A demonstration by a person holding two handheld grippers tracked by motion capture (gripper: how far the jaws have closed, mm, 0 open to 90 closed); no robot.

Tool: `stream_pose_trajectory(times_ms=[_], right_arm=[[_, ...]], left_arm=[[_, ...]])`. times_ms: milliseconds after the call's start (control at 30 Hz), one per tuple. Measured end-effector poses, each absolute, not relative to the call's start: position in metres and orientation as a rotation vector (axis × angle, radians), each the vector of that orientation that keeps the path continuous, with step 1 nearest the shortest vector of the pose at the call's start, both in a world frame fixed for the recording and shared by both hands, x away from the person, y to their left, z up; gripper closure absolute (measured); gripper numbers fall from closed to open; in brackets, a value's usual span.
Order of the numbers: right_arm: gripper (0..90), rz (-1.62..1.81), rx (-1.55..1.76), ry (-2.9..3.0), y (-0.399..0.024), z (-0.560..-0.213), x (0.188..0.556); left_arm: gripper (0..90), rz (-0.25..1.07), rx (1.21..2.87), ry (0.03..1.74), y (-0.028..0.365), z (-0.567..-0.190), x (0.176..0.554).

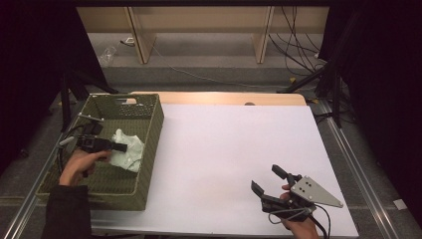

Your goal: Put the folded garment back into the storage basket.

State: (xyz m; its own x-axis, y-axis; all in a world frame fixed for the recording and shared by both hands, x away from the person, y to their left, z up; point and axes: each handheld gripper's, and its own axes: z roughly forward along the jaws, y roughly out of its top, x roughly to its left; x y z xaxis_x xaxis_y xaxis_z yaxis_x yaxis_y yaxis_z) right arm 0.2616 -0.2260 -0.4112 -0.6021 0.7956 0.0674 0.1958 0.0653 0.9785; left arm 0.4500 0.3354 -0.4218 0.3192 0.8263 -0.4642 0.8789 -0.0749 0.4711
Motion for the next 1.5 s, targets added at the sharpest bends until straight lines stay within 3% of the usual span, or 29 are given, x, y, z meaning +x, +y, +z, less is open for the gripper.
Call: stream_pose_trajectory(times_ms=[433, 600, 733, 967, 1500], right_arm=[[19.7, 1.570, 0.987, 1.851, -0.226, -0.411, 0.262], [19.8, 1.571, 0.987, 1.850, -0.226, -0.411, 0.262], [19.8, 1.569, 0.987, 1.852, -0.226, -0.411, 0.262], [19.8, 1.571, 0.989, 1.849, -0.226, -0.411, 0.262], [19.8, 1.571, 0.988, 1.849, -0.227, -0.411, 0.262]], left_arm=[[55.4, 0.027, 1.970, 1.635, 0.335, -0.421, 0.450], [42.1, 0.088, 1.978, 1.689, 0.336, -0.420, 0.451], [36.1, 0.101, 1.970, 1.696, 0.337, -0.418, 0.451], [23.4, 0.235, 1.941, 1.754, 0.338, -0.410, 0.449], [18.1, 0.416, 1.764, 1.606, 0.334, -0.378, 0.437]])
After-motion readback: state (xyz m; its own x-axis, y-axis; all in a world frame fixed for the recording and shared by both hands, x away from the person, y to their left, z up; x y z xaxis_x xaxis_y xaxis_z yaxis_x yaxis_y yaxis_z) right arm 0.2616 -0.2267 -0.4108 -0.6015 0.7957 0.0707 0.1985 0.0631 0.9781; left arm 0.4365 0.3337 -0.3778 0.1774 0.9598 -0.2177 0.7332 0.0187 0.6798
